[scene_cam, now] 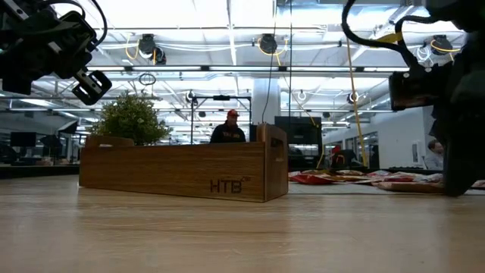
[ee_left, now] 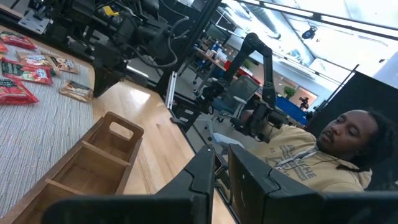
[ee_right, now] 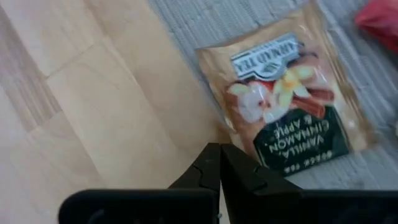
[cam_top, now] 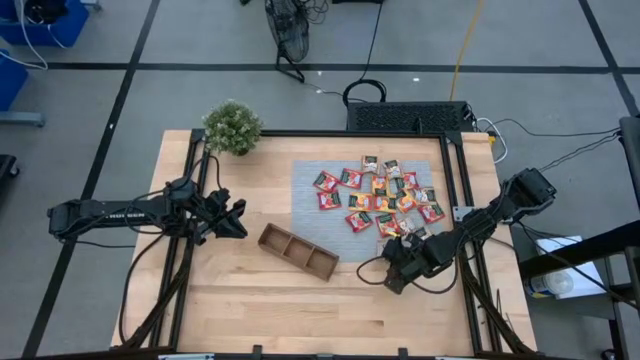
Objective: Pick & Place Tea
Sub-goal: Put the brown tea bag into the left section of the wooden organizer
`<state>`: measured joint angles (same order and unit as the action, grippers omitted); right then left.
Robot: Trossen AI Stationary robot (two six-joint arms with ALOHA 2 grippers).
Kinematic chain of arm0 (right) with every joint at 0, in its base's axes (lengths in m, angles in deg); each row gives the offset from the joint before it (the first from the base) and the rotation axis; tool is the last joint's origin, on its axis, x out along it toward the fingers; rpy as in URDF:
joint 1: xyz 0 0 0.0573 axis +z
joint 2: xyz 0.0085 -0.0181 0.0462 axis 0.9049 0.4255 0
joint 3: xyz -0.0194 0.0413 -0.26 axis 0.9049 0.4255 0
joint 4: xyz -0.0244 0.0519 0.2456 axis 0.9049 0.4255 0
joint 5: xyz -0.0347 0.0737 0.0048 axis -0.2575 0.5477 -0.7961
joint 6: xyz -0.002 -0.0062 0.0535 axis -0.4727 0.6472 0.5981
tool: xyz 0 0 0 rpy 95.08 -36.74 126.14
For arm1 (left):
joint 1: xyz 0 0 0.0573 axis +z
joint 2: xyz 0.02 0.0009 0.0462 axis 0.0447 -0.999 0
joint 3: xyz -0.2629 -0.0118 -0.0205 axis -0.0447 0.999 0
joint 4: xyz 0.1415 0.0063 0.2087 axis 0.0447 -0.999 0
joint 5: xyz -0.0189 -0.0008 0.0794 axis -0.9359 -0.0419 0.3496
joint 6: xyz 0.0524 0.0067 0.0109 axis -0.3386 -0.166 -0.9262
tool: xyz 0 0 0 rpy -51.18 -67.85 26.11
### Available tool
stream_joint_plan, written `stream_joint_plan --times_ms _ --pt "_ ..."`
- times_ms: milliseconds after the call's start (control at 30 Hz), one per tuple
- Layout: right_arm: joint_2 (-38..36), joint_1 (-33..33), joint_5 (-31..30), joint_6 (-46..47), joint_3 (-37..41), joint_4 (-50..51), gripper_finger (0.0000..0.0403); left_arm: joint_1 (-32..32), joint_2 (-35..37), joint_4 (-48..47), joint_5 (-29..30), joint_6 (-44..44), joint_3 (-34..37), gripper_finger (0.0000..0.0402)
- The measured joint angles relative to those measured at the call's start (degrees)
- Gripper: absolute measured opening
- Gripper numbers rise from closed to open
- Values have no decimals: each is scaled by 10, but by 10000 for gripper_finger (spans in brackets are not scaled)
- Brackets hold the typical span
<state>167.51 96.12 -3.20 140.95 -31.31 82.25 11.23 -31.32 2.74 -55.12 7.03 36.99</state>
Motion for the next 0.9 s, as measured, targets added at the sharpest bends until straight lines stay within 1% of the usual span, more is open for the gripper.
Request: stream_joint_plan --times_ms 133,233,300,367,500,567,633,700,800,900 --pt "-22 5 -11 13 1 15 0 0 0 0 0 0 0 49" --pt "-35 7 -47 27 3 53 0 0 0 0 0 0 0 49" --pt "-40 7 -85 29 3 81 0 0 0 0 0 0 0 49" --pt "-41 7 -136 30 3 99 0 0 0 0 0 0 0 49" --pt "-37 6 -237 21 4 94 0 0 0 0 0 0 0 49" --pt "-37 6 -267 2 10 65 0 0 0 0 0 0 0 49" --pt "-37 6 -281 -30 19 17 0 0 0 0 0 0 0 49" --pt "-38 6 -283 -70 34 -45 0 0 0 0 0 0 0 49" --pt "-37 6 -259 -139 56 -151 4 0 0 0 0 0 0 49" --pt "-38 2 -221 -214 70 -241 30 0 0 0 0 0 0 49"
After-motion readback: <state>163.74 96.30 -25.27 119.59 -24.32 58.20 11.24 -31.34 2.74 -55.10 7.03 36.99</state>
